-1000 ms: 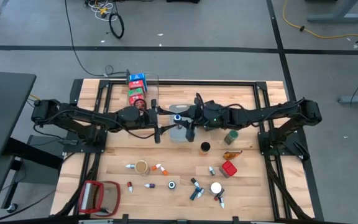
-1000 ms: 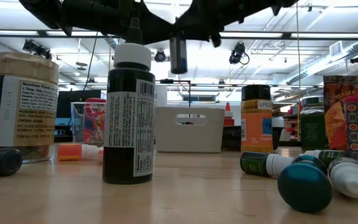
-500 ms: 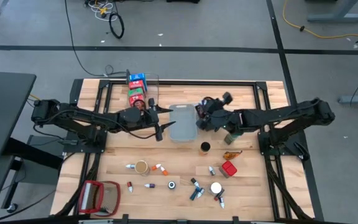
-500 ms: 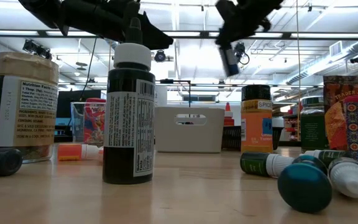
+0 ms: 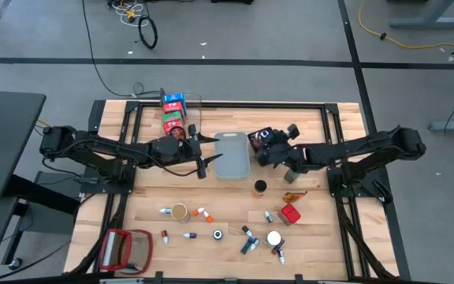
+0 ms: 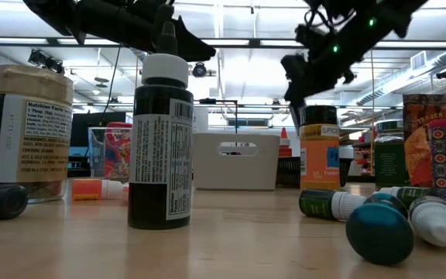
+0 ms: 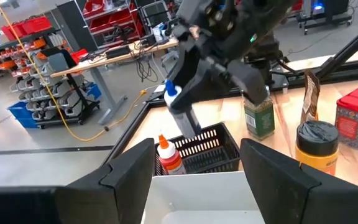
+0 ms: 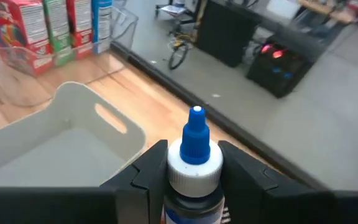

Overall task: Pick & Place Kitchen Items
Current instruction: Put the blue food coloring bottle into the black bin

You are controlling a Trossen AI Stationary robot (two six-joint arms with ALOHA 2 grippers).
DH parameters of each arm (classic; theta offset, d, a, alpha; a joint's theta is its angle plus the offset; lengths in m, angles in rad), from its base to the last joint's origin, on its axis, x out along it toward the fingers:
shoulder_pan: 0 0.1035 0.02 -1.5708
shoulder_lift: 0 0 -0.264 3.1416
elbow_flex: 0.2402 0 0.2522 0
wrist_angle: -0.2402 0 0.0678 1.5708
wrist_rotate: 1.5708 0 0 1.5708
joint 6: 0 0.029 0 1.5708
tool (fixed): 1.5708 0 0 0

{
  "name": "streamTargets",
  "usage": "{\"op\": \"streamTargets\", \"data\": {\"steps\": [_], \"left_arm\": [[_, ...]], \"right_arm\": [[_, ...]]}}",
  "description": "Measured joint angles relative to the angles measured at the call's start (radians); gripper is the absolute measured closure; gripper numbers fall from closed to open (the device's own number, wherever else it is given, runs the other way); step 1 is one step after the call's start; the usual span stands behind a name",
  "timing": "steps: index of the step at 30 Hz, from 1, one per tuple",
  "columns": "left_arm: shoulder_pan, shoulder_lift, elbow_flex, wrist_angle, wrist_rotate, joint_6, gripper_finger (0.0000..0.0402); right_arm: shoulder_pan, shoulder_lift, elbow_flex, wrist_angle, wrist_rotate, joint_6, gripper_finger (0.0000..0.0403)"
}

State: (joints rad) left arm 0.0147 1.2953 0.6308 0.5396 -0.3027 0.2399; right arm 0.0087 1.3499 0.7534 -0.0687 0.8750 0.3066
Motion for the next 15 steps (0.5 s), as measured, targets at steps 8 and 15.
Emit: {"op": "streamTargets", "data": {"steps": [8, 15], "left_arm": [[0.000, 0.000, 0.000, 0.000, 0.000, -0.001, 0.0153], [0.000, 0.000, -0.001, 0.000, 0.000, 0.035, 0.0152]], "right_arm": [[-0.081, 0.000, -0.158, 0.256, -0.101, -0.050, 0.0271], [-0.106, 0.000, -0.197, 0.265, -0.140, -0.022, 0.0271]]}}
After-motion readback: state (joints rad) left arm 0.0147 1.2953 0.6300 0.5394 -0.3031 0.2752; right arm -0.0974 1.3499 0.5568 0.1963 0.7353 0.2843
